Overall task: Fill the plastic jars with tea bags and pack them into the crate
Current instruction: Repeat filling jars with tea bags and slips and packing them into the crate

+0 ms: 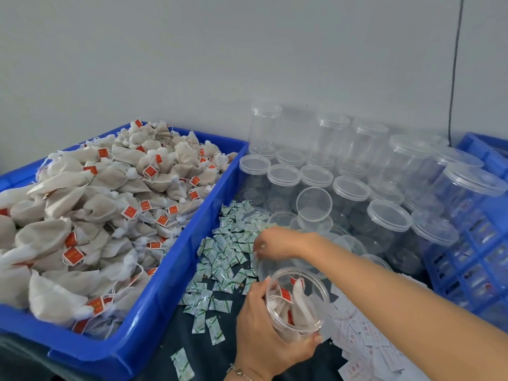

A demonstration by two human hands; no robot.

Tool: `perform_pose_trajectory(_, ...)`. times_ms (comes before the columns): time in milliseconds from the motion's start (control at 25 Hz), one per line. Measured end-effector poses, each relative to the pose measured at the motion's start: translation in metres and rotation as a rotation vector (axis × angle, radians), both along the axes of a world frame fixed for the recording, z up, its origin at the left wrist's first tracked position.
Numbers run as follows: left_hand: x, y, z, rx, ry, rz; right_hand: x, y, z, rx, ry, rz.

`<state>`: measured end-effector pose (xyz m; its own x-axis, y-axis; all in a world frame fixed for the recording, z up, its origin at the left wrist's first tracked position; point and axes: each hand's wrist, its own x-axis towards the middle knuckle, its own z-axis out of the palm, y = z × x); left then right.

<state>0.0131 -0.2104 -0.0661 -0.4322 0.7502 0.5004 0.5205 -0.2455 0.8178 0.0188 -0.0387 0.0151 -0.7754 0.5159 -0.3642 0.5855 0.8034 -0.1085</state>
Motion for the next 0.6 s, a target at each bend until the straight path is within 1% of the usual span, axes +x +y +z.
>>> perform_pose_trajectory(80,0.001,0.001,0.0,0.007,0.02,0.01,-0.013,0.001,-0.014,-0.062,-0.011,-0.034)
perform_pose_trajectory(200,0.003,0.002,0.0,0.004,0.051,0.034,-0.021,0.002,-0.021,-0.036,-0.057,-0.088)
perform_pose_trajectory(280,0.003,0.002,0.0,-0.004,0.065,0.051,-0.018,0.003,-0.017,-0.015,-0.017,-0.12)
perform_pose_trajectory(360,0.004,0.001,0.002,0.004,0.067,0.07,-0.01,0.001,-0.004,-0.026,0.134,-0.156)
perform_pose_trajectory(520,0.006,-0.001,0.004,0.0,0.077,0.114,0.025,-0.019,0.035,0.074,0.583,-0.272)
perform_pose_trajectory(600,0.007,-0.001,0.004,-0.014,0.073,0.114,0.05,-0.037,0.05,-0.018,0.771,-0.342)
